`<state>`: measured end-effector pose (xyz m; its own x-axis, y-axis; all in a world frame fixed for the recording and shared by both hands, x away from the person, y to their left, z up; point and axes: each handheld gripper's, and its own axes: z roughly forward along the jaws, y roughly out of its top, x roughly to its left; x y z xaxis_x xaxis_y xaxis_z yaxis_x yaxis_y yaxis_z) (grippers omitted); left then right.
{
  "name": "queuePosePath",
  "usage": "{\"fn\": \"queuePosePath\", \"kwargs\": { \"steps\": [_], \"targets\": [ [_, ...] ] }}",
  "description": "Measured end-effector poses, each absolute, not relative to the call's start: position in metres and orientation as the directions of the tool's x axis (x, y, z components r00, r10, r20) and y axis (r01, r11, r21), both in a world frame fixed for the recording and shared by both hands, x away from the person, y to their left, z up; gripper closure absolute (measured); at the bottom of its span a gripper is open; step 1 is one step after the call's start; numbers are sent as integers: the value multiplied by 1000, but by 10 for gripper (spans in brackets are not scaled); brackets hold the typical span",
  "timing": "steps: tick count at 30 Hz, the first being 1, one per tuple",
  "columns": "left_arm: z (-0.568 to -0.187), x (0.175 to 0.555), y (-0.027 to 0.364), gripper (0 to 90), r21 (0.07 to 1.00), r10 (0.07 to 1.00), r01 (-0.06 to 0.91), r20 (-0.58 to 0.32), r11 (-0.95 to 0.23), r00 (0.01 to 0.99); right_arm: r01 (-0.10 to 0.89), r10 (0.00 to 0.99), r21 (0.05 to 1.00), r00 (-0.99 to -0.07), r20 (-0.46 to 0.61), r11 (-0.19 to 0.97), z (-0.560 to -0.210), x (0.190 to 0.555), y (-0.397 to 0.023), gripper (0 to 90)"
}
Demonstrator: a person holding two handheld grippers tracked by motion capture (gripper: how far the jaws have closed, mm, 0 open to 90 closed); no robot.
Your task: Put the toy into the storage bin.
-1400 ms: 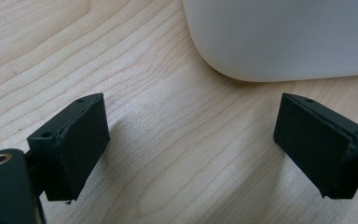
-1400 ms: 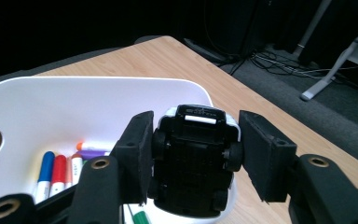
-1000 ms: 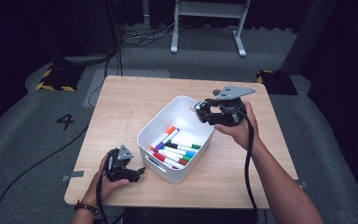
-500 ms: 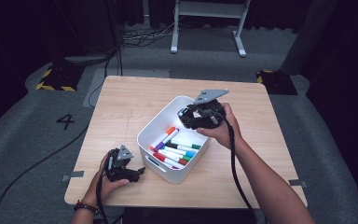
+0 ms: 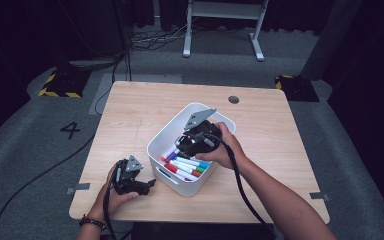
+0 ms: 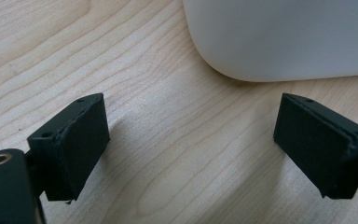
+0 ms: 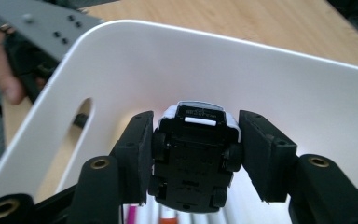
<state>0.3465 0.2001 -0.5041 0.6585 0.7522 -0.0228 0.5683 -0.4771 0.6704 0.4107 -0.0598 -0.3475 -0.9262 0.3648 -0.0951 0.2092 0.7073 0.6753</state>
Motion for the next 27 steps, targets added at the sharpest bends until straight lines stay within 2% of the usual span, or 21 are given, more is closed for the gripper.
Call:
{"fn": "queuePosePath", "kwargs": {
  "steps": [13, 27],
  "targets": [
    [-504, 346, 200, 104, 671, 753, 569, -23, -476, 657, 188, 273, 591, -960, -57, 784, -365, 377, -42, 475],
    [-504, 346, 200, 104, 671, 754, 569, -25, -474, 657, 190, 235, 555, -972, -10, 810, -372, 385, -46, 473]
  ]
}}
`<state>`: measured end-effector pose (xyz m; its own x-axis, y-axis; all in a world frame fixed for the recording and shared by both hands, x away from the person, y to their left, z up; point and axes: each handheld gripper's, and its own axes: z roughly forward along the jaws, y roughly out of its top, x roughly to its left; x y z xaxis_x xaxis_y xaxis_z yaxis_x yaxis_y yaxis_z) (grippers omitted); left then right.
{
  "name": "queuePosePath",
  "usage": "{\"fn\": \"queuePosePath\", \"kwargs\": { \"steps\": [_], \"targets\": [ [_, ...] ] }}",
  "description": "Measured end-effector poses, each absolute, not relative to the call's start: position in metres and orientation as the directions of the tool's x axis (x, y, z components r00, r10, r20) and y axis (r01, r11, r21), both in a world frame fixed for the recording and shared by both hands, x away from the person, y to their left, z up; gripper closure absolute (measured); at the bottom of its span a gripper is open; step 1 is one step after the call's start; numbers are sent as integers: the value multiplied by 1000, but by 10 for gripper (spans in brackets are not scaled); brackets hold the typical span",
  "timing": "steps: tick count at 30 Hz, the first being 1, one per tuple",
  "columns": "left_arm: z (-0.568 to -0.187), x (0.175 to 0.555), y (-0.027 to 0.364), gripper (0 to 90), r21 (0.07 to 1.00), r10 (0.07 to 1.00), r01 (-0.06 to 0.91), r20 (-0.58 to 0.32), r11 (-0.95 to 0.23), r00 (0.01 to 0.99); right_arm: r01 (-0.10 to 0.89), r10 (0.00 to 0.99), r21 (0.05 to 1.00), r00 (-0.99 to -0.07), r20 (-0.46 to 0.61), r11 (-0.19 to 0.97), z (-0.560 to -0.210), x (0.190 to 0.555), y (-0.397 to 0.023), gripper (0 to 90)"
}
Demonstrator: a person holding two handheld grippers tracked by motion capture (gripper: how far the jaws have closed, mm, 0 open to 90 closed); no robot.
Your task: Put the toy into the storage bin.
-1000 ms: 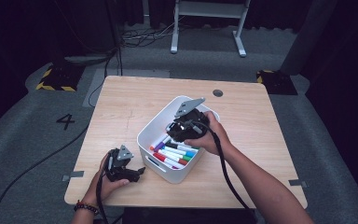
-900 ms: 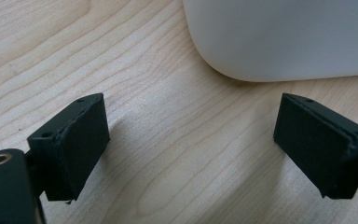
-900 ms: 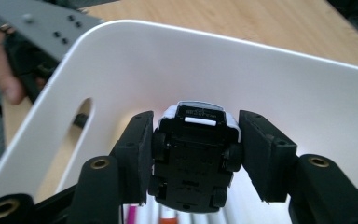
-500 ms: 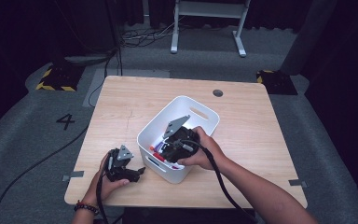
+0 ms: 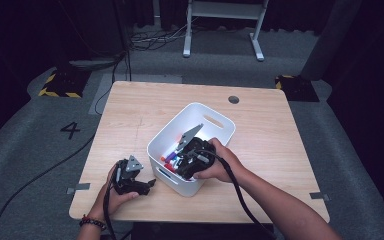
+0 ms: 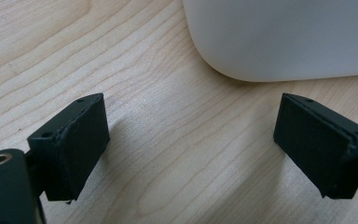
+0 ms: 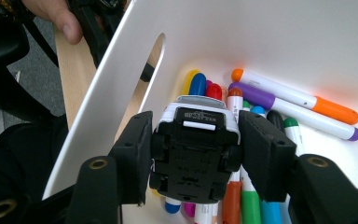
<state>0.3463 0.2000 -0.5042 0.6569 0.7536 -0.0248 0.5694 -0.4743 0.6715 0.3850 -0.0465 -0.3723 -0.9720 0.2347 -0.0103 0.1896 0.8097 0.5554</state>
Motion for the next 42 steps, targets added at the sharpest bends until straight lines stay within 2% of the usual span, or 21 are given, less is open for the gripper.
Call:
{"fn": "queuePosePath", "kwargs": {
  "steps": [7, 9, 11, 18, 21, 30, 42],
  "targets": [
    [-504, 346, 200, 104, 671, 753, 569, -24, -476, 658, 198, 238, 535, -971, -6, 821, -372, 382, -46, 466],
    [-504, 346, 200, 104, 670, 753, 569, -24, -476, 658, 180, 228, 546, -973, -21, 818, -371, 383, -47, 453],
    [-504, 346, 200, 104, 672, 753, 569, -24, -475, 657, 211, 258, 554, -966, -6, 805, -369, 382, -50, 443],
    [-504, 346, 200, 104, 672, 753, 569, -24, -475, 657, 223, 283, 587, -959, -10, 778, -359, 381, -61, 413],
    [-504, 346, 200, 104, 672, 753, 568, -23, -476, 658, 188, 265, 615, -963, -36, 765, -356, 381, -68, 406],
    [-504, 346, 200, 104, 672, 754, 569, -25, -474, 657, 163, 292, 666, -953, -86, 728, -346, 381, -93, 379],
    [-504, 346, 200, 103, 672, 754, 569, -25, -474, 657, 166, 339, 708, -934, -109, 686, -338, 375, -136, 362]
  ]
}}
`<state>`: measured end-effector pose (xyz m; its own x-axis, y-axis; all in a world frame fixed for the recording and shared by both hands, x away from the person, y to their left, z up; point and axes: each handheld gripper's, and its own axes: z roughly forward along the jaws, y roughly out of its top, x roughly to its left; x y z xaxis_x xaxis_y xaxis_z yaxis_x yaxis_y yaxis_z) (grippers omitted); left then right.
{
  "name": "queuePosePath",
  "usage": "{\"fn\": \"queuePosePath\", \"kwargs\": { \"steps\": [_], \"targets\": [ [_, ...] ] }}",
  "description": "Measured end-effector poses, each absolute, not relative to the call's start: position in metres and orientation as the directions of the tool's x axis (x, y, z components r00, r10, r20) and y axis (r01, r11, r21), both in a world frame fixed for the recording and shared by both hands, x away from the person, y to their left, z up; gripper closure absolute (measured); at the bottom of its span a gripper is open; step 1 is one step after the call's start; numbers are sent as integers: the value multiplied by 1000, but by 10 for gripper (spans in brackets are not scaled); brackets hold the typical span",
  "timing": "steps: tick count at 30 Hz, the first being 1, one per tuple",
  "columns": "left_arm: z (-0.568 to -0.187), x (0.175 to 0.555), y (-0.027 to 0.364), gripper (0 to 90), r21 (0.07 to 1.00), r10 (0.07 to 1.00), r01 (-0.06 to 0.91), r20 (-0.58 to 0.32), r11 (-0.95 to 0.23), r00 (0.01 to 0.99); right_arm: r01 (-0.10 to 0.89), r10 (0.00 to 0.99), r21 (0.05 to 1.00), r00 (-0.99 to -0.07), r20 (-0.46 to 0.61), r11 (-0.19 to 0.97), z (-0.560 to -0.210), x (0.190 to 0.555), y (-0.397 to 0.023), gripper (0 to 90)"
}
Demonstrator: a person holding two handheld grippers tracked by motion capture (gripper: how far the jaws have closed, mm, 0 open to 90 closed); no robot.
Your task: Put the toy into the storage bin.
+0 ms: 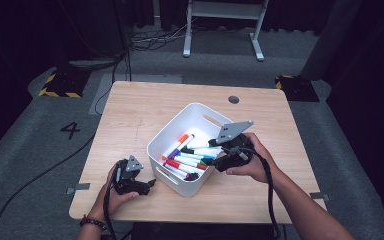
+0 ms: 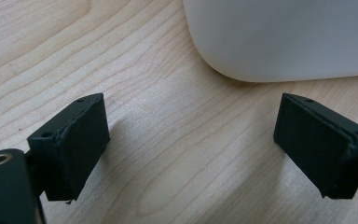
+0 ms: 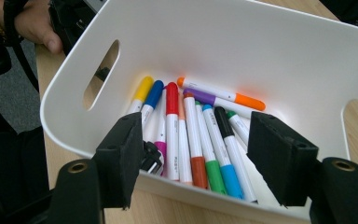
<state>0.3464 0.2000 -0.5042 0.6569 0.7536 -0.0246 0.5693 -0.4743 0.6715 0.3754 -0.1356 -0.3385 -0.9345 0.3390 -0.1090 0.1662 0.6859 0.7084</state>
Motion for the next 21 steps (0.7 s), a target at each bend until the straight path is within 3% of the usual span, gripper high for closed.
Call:
{"fn": "queuePosePath", "kwargs": {
  "steps": [17, 21],
  "targets": [
    [-504, 346, 200, 103, 673, 759, 571, -22, -471, 651, 210, 407, 731, -908, -101, 649, -359, 365, -206, 353],
    [-504, 346, 200, 103, 673, 759, 571, -22, -469, 650, 202, 420, 708, -896, -146, 677, -368, 364, -219, 347]
  ]
}}
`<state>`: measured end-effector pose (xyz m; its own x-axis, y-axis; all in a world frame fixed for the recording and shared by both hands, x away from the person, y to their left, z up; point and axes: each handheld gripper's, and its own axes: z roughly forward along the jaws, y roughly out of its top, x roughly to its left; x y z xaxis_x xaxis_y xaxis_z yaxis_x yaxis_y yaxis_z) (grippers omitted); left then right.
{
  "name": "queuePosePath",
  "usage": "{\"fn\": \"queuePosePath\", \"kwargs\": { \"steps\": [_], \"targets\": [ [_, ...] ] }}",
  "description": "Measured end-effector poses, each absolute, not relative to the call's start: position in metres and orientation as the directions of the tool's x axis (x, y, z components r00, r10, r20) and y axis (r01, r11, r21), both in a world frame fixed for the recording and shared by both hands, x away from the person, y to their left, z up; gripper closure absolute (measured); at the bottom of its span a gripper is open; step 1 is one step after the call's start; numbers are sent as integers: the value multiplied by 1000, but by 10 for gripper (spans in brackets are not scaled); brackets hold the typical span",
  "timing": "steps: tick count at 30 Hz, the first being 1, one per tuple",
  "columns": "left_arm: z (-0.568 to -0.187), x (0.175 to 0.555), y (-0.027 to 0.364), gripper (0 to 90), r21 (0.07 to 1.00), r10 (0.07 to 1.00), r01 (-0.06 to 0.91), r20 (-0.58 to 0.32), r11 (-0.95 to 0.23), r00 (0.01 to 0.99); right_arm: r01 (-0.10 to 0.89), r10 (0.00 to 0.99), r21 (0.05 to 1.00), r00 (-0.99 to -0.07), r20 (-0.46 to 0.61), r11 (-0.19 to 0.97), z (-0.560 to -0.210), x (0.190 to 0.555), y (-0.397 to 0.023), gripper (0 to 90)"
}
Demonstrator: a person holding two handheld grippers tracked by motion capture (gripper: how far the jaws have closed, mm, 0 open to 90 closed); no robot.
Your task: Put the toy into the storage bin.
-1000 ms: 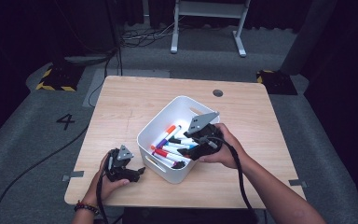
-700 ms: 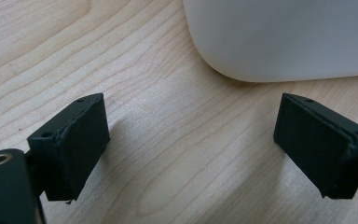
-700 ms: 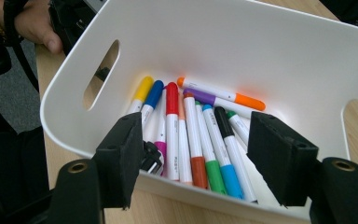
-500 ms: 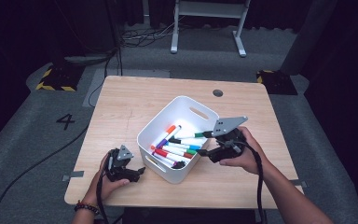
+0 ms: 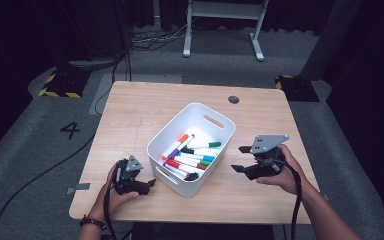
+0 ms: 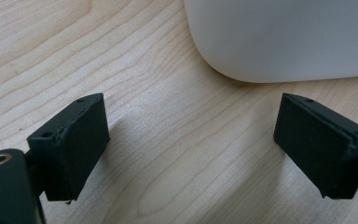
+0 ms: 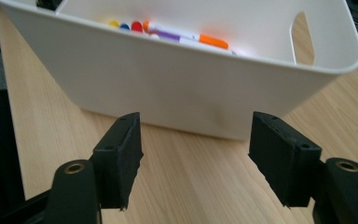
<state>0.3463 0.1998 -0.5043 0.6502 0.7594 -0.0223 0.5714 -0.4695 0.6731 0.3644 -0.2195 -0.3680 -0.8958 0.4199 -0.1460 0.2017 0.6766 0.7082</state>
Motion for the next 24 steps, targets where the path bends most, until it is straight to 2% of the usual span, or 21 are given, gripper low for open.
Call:
{"fn": "queuePosePath", "kwargs": {
  "steps": [10, 24],
  "targets": [
    [-504, 347, 200, 102, 672, 761, 573, -22, -469, 649, 271, 476, 647, -864, -164, 713, -411, 368, -254, 340],
    [-504, 347, 199, 99, 670, 760, 577, -28, -468, 650, 410, 605, 632, -787, -121, 658, -461, 367, -309, 289]
  ]
}}
